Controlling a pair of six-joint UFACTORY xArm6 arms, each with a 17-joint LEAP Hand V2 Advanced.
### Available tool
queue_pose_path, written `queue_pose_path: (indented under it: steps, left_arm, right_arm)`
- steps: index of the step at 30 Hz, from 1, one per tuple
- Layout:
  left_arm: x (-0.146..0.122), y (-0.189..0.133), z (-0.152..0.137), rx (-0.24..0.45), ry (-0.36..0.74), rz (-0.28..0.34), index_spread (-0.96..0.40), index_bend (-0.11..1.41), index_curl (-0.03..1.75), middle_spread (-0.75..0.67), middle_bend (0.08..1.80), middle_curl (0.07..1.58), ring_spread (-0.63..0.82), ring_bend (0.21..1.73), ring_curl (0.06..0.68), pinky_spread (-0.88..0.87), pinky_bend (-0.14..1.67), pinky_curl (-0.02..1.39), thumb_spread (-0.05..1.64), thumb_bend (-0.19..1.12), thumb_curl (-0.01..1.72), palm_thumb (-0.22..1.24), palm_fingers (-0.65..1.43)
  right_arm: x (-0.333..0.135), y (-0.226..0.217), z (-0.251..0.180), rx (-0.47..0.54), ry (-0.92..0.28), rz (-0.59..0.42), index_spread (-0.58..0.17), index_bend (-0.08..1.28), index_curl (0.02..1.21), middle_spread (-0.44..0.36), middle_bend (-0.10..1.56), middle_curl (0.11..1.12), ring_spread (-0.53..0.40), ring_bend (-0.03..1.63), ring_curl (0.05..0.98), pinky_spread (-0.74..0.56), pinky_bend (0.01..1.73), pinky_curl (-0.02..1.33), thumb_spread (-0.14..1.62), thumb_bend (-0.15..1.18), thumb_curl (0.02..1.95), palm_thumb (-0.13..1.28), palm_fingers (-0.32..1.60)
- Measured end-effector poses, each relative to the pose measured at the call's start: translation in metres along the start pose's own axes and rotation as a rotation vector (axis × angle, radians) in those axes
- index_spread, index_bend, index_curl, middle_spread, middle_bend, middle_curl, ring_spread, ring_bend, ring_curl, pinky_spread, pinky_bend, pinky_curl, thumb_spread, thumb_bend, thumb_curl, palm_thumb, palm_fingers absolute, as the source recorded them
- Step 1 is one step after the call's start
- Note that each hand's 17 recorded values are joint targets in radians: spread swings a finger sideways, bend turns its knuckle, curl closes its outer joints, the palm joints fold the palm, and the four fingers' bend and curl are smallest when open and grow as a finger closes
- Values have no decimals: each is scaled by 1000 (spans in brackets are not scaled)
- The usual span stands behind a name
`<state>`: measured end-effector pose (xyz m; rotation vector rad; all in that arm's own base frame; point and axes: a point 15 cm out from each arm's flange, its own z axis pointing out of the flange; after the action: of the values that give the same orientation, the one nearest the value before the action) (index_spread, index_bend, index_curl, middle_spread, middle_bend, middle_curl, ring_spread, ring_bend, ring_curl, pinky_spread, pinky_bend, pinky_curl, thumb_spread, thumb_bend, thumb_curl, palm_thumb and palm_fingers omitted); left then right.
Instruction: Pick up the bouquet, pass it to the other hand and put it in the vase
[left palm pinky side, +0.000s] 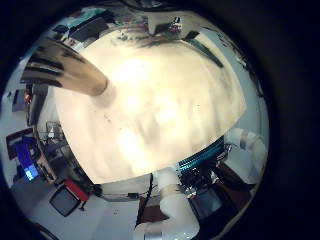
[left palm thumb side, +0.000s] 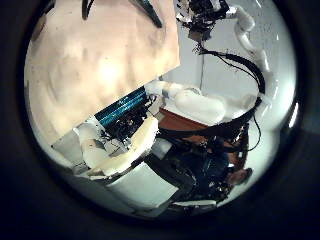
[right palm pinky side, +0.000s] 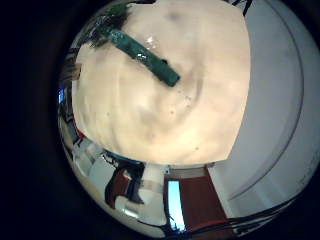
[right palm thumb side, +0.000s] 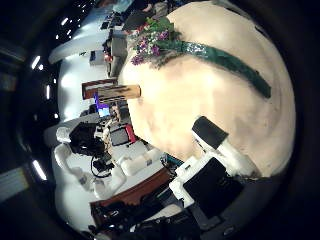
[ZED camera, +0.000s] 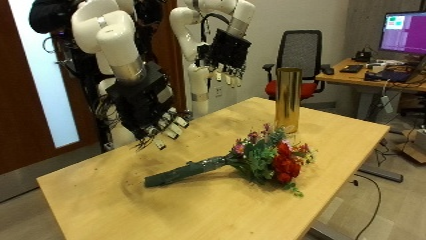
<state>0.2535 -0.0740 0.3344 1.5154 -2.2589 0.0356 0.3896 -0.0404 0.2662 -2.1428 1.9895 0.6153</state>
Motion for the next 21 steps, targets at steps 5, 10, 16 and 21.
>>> queue_pose_path:
  steps: [5,10,16,21]
  left_arm:
    - [1,-3,0,-5,3,-3,-72,187,379,295,194,317,539,327,217,542,178,234,942,-27,311,437,123]
    - [4,-6,1,-10,2,-7,-66,187,376,296,196,319,548,329,219,547,176,231,946,-28,311,440,120]
    - [7,-8,1,-14,3,-10,-64,186,372,307,196,321,553,331,221,549,177,231,947,-28,310,440,118]
    - [9,-9,-3,-5,-3,-6,-63,180,369,307,198,323,554,332,222,549,179,232,954,-28,310,442,115]
  right_arm:
    - [10,-5,31,-55,-22,13,-236,177,300,78,238,335,36,345,173,198,396,279,1036,-23,441,757,96]
    - [21,-21,38,-19,-4,22,-238,167,299,54,201,325,93,294,184,242,364,281,1051,-23,437,754,102]
    - [38,-44,60,-1,11,43,-237,159,288,102,200,326,121,286,207,259,332,285,1049,-21,441,770,125]
    - [46,-58,75,4,14,72,-202,166,289,113,193,322,115,316,227,256,298,285,1049,-22,445,776,172]
